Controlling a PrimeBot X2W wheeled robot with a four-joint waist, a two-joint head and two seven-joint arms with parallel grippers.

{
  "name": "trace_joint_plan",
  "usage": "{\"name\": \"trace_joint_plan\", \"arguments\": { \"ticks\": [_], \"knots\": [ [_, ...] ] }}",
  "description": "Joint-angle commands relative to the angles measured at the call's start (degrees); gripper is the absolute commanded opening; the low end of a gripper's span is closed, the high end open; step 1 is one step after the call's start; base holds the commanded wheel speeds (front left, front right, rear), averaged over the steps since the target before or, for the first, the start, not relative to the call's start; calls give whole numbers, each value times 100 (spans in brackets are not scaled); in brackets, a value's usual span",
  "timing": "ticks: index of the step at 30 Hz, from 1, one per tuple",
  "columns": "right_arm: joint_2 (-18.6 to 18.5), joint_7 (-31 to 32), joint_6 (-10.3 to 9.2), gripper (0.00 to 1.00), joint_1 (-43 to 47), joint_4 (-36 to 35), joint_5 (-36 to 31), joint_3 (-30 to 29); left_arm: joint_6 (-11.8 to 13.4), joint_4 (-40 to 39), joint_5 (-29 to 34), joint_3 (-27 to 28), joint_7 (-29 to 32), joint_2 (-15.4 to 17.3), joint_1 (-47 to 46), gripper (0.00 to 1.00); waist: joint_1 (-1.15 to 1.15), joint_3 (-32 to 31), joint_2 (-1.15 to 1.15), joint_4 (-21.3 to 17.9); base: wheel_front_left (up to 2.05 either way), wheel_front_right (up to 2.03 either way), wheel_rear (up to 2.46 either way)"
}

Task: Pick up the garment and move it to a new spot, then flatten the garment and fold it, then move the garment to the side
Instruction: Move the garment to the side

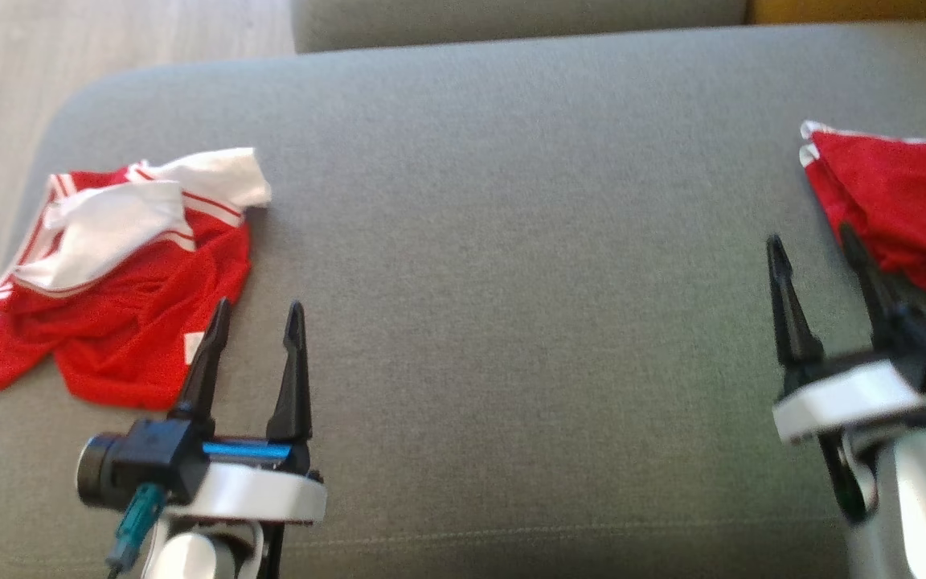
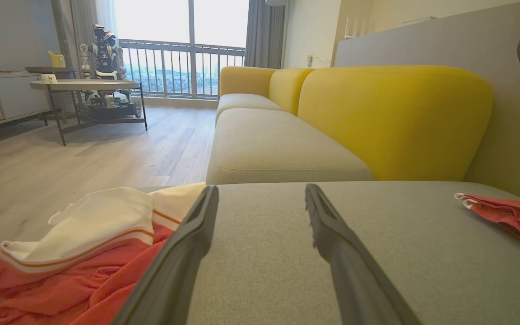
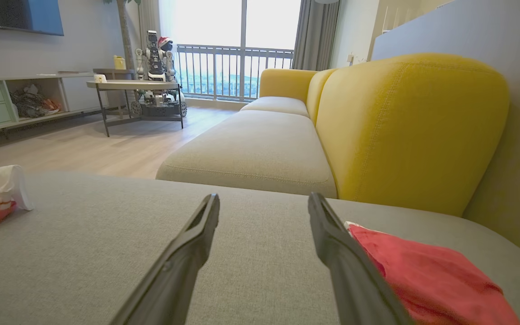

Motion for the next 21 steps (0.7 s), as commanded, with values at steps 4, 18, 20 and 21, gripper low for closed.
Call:
{"name": "trace_joint_plan", "arguments": {
  "ticks": [4, 18, 20, 21],
  "knots": [
    [29, -59, -2, 100, 541, -581, 261, 111, 6, -278, -96, 206, -31, -26, 125, 100, 1, -252, 0, 166, 0, 0, 0],
    [32, -60, -2, 100, 1534, -832, 650, 336, -79, -320, -24, 249, -31, -30, 458, 100, 1, -557, 0, 124, 0, 0, 0],
    [32, -60, -2, 100, 1541, -835, 672, 354, -78, -319, -20, 253, -31, -31, 465, 100, 1, -564, 0, 112, 0, 0, 0],
    [32, -60, -2, 100, 1542, -840, 679, 358, -79, -318, -17, 253, -31, -31, 466, 100, 1, -561, 0, 109, 0, 0, 0]
  ]
}}
